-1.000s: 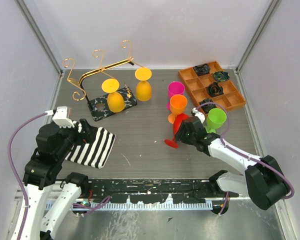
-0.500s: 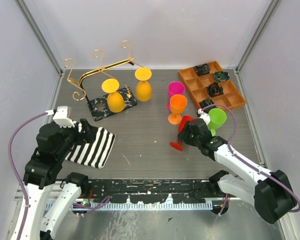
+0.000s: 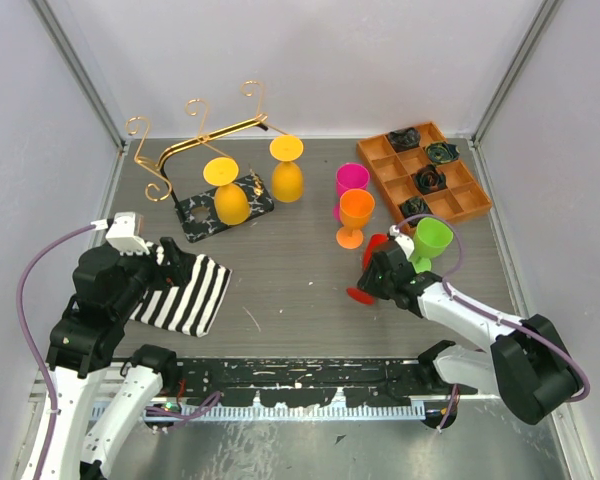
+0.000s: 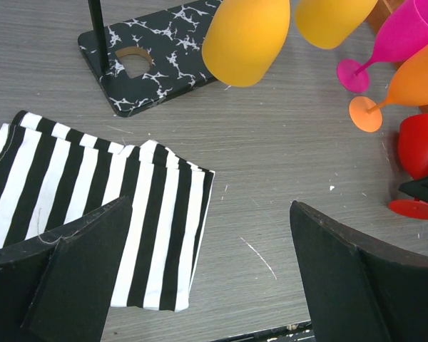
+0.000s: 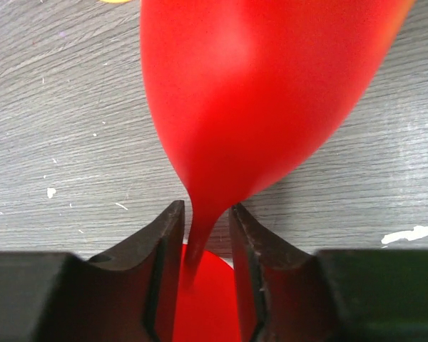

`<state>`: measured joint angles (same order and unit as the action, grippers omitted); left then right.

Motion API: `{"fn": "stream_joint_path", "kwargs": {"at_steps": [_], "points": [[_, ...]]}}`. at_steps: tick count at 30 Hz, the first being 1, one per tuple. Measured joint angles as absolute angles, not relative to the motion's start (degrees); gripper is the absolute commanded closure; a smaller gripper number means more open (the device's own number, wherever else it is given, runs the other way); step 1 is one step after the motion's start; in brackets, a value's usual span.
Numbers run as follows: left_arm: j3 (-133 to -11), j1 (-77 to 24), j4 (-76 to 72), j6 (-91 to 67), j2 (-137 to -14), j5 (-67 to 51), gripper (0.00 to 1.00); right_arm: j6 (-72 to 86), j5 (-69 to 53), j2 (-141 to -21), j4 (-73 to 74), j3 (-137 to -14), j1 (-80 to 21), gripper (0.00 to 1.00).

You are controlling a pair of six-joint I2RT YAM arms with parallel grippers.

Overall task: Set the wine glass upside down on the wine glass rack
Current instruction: Pick up the wine glass at the center of the board.

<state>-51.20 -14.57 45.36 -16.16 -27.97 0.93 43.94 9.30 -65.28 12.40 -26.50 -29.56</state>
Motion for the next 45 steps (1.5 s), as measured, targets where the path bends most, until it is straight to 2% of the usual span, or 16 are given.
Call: {"fn": "stream_joint_path", "kwargs": {"at_steps": [8,16,19,33,45], "points": [[-51.2,-14.6,45.4,-16.2,-28.0,0.9,0.01,43.9,9.3,-64.0,12.1,-25.9,-29.6,0.81],[-51.2,-14.6,45.4,-16.2,-28.2,0.9,0.01,43.9,9.4,-60.5,12.4,-24.1,-29.6,0.91],[-51.2,-14.6,45.4,-16.2,-28.3,0.9,0.01,43.5,9.3,-57.9,12.9,-23.5,-29.6,0.99],[-51.2,-14.6,45.4,-16.4,-25.5,2.0,0.02,42.5,3.3,-35.8,14.3,-20.3,-29.6,0.99],[-53.4,-14.6,46.0,-16.7,-22.6,0.5,0.02,40.1,2.2,-26.8,16.4,-22.7,-29.6,0.99]]}}
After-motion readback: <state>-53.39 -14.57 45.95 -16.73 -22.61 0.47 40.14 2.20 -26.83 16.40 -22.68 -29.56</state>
